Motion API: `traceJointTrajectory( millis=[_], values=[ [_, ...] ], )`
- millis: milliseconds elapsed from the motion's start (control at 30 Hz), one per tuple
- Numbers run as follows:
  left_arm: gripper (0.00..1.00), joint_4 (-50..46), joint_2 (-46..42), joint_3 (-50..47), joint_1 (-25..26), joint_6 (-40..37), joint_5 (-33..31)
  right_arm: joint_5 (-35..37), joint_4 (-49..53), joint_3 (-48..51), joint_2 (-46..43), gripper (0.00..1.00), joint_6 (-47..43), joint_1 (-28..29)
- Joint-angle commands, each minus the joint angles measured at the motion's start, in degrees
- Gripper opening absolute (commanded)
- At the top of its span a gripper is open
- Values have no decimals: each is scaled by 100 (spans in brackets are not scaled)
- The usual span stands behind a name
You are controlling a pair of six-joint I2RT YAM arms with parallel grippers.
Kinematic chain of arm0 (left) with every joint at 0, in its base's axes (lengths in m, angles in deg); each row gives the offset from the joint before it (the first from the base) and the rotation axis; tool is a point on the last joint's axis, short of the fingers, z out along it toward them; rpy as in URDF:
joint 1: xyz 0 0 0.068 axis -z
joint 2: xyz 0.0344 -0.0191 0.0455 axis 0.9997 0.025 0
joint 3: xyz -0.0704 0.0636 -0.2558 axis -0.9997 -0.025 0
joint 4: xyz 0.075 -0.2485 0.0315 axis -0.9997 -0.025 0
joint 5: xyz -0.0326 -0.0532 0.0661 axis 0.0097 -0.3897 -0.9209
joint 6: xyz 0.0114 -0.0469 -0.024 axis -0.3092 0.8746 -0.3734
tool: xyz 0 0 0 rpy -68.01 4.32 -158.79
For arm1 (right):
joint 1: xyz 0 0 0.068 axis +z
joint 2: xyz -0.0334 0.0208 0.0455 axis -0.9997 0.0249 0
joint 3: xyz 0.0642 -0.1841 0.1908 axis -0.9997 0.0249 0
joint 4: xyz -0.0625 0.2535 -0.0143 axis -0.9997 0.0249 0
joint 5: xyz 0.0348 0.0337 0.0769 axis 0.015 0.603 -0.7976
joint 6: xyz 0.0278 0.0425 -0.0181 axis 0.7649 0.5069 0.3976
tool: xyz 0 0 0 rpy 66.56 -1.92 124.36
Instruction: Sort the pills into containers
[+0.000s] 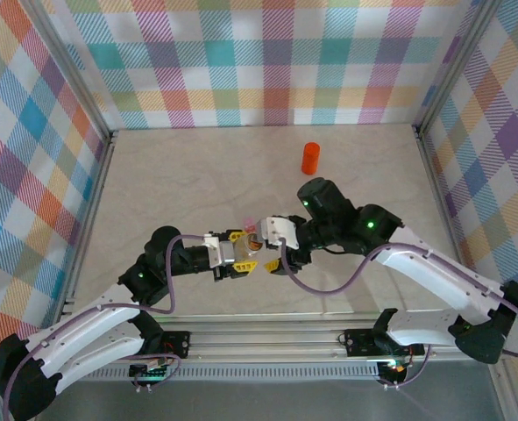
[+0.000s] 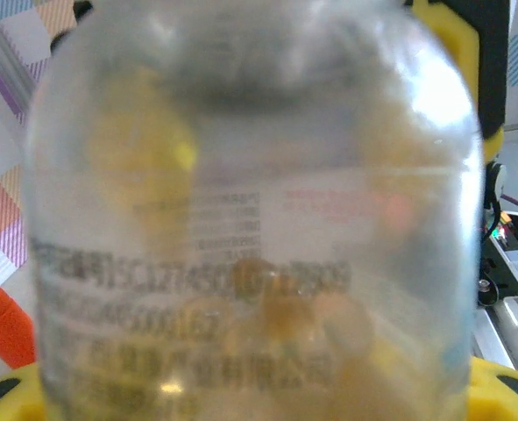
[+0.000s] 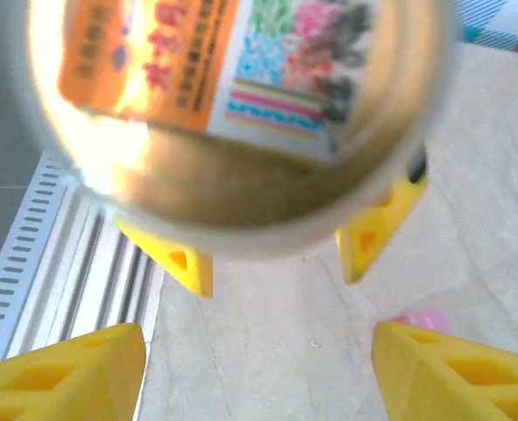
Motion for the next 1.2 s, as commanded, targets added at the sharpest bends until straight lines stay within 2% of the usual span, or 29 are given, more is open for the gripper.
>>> traceJointTrajectory(
  millis=[0,133,267,400,800,1167],
  values=[
    [0,64,-113,-54,-25,-4,-227,-117,350,47,-318,74,-297,-39],
    [0,80,-246,-179,-19,2,-283,6,498,27,-555,75,-661,-124],
    [0,102,-257,-216,-11,18,-200,-213,193,-136,-543,73,-795,-147],
    [0,93,-265,-271,4,22,-172,-384,-166,-426,-332,64,-817,-151],
    [0,76,-297,-358,8,-17,-131,-1520,-285,-669,315,65,-843,-151],
    [0,23,-196,-331,12,-39,-86,-1638,-334,-821,575,61,-924,-151]
  ],
)
